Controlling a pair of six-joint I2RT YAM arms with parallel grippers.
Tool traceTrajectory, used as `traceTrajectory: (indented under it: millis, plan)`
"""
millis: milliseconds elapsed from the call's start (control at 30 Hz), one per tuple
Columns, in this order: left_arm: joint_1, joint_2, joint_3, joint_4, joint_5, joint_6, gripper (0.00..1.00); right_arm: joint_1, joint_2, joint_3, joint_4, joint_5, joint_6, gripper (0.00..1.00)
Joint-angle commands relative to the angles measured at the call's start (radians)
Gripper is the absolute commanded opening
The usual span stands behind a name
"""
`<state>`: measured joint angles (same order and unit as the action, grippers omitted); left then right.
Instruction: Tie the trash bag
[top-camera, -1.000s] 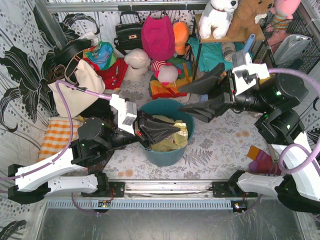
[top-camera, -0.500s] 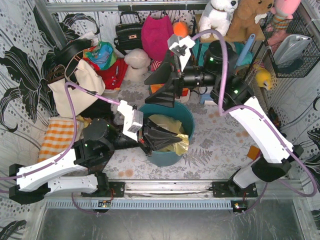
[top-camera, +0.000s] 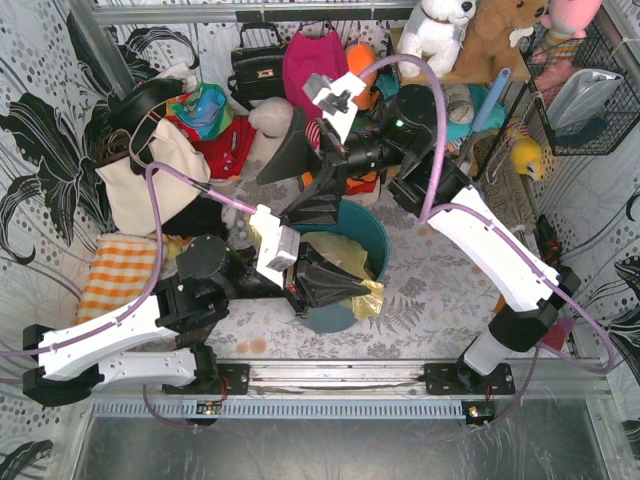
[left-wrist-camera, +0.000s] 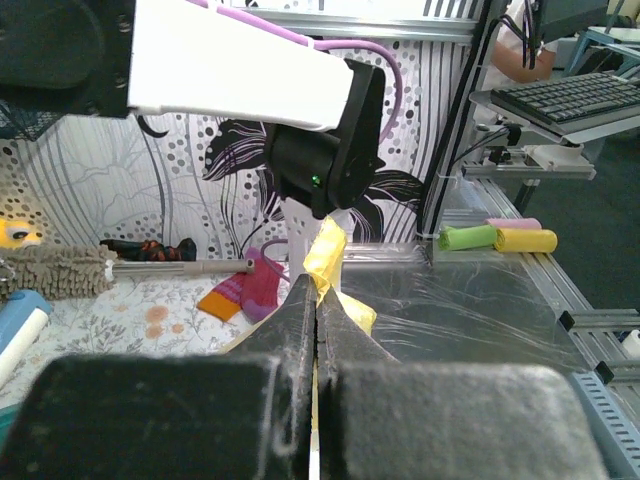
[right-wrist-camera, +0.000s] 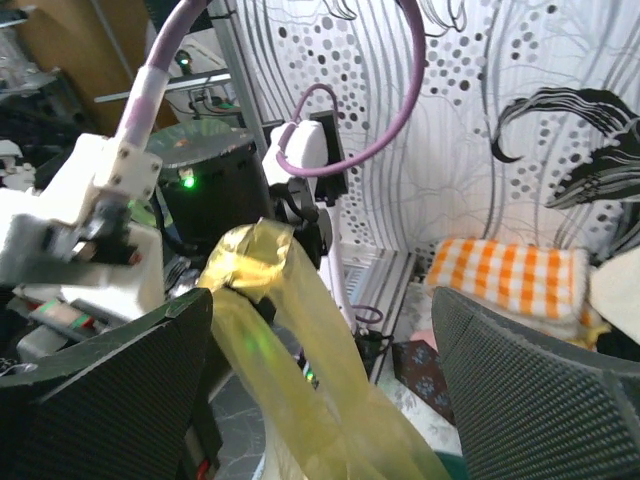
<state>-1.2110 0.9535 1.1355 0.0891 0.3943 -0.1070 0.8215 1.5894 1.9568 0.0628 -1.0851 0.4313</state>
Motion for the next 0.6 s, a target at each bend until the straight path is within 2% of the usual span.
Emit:
traceTrajectory:
  millis: [0, 200, 300, 433, 567]
  plan:
    - [-0.004, 0.007, 0.039, 0.029, 0.036, 0.000, 0.00, 0.035, 0.067, 0.079, 0.069, -0.044, 0.053, 0.91]
    - [-0.004, 0.003, 0.038, 0.029, 0.041, 0.003, 0.00, 0.045, 0.098, 0.090, 0.063, -0.054, 0.057, 0.78]
    - [-0.004, -0.001, 0.039, 0.031, 0.042, 0.003, 0.00, 0.053, 0.100, 0.083, 0.068, -0.063, 0.058, 0.80]
    - [-0.004, -0.005, 0.040, 0.031, 0.044, 0.001, 0.00, 0.056, 0.086, 0.035, 0.215, -0.086, 0.166, 0.86]
    - [-0.004, -0.003, 0.042, 0.035, 0.061, -0.004, 0.00, 0.055, 0.083, 0.041, 0.244, -0.099, 0.173, 0.81]
